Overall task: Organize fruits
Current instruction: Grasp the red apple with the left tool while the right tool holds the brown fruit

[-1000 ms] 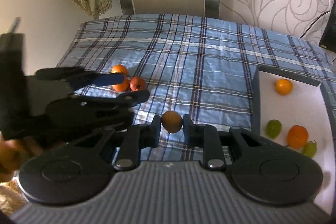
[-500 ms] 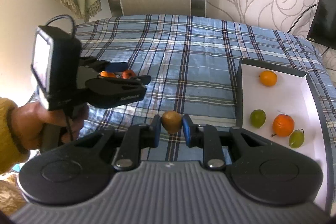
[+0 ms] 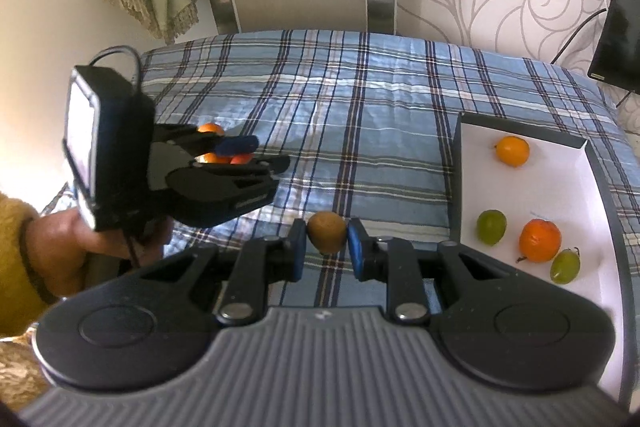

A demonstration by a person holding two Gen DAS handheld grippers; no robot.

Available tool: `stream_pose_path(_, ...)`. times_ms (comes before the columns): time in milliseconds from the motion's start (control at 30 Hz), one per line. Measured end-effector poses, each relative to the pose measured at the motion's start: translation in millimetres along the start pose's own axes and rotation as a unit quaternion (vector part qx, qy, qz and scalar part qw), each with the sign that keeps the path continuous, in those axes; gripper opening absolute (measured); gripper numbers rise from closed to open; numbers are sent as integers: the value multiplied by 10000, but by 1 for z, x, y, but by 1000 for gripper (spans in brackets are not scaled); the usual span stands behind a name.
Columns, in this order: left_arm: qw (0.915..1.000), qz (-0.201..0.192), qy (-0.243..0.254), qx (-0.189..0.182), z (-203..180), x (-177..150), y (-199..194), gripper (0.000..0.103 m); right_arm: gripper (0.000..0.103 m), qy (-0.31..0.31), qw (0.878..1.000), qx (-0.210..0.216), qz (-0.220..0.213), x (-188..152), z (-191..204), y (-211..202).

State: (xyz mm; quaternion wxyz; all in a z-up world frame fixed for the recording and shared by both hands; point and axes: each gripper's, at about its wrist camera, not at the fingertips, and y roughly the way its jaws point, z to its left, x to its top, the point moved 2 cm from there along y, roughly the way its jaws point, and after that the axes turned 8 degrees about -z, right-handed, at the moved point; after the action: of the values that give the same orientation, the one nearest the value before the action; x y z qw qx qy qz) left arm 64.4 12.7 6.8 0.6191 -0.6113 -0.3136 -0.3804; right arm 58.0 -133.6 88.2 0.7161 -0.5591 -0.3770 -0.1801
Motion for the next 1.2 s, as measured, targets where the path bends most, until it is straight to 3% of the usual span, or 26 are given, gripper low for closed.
stream_pose_path(233, 9999, 62, -130, -44, -3, -11, -26, 54, 26, 47, 10000, 15, -46, -1, -8, -5)
stream_pose_path(367, 9983, 391, -386, -210, -2, -23, -33, 54, 26, 45, 10000, 43, -77, -2, -11, -9)
stream_pose_path(700, 9989, 339, -309, 41, -12, -28, -36, 52, 26, -61, 9997, 222, -97, -1, -13, -17)
stream_pose_path(733, 9988, 342, -331, 60, -11, -27, -35, 52, 26, -98, 9996, 250, -113, -1, -13, -18)
stream_pose_path(867, 9985, 286, -426, 213, -12, -27, -38, 34, 26, -159, 9993, 320, -136, -2, -13, -22)
stream_pose_path(1200, 9974, 282, -596, 273, -19, -26, -52, 34, 26, -215, 9986, 468, -157, -3, -20, -29)
